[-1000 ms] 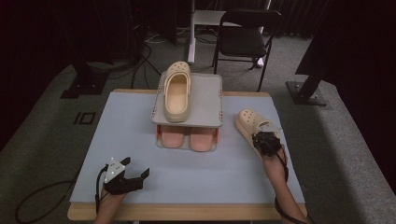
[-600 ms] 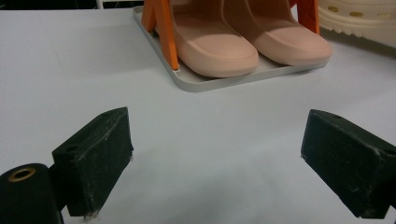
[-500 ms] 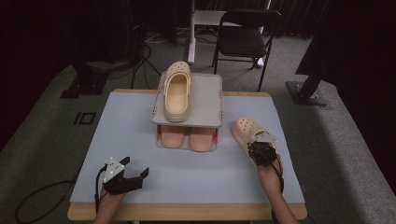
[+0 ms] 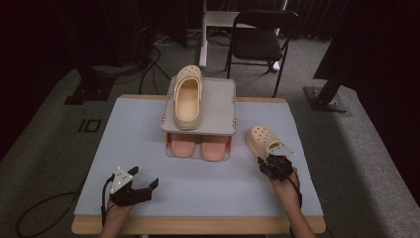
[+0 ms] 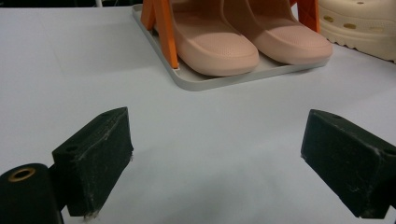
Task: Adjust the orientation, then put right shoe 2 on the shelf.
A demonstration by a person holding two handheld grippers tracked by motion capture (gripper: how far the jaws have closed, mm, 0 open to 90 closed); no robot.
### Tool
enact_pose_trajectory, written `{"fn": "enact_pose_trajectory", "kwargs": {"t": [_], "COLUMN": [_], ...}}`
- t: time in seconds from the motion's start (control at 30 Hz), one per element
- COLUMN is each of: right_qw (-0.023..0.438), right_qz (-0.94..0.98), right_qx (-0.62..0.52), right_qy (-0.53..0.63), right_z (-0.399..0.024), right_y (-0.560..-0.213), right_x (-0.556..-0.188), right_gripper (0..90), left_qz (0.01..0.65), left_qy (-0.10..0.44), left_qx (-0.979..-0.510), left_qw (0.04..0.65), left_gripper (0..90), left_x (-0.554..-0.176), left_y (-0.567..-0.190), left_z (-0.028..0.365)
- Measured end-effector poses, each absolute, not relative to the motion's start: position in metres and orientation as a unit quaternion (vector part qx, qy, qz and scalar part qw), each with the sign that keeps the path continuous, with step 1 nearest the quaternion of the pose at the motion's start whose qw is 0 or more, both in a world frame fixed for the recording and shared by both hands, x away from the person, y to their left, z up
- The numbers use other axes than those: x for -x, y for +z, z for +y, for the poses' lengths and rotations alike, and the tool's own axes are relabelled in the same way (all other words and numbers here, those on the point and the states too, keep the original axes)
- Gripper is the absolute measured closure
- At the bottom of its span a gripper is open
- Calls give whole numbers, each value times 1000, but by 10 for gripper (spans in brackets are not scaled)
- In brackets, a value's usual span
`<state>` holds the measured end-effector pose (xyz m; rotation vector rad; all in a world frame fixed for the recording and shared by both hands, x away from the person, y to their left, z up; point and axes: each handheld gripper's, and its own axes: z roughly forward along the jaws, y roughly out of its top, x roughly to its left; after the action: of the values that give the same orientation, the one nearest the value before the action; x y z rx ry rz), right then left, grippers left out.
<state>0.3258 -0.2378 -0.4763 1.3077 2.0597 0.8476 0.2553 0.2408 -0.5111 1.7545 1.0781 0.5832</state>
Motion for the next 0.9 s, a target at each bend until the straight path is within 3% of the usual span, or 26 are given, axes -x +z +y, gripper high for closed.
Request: {"fn": "enact_pose_trajectory", "kwargs": {"t": [0.43,0.9], "right_qw": [272,269], "right_qz": [747,719], "right_qx": [-477,-503], "right_qy": [374,397], "right_z": [-277,-325], "right_y": [-449,-451], "right_x": [-305,-321], "right_gripper": [423,378], "left_qz": [444,443], "left_qy": [239,239], "left_qx": [-718,-718], "left_qw": [480,481], "left_gripper": [87,87], "left_x": [-256,-256], "left_y": [-511,-511], "left_z": [241,240]}}
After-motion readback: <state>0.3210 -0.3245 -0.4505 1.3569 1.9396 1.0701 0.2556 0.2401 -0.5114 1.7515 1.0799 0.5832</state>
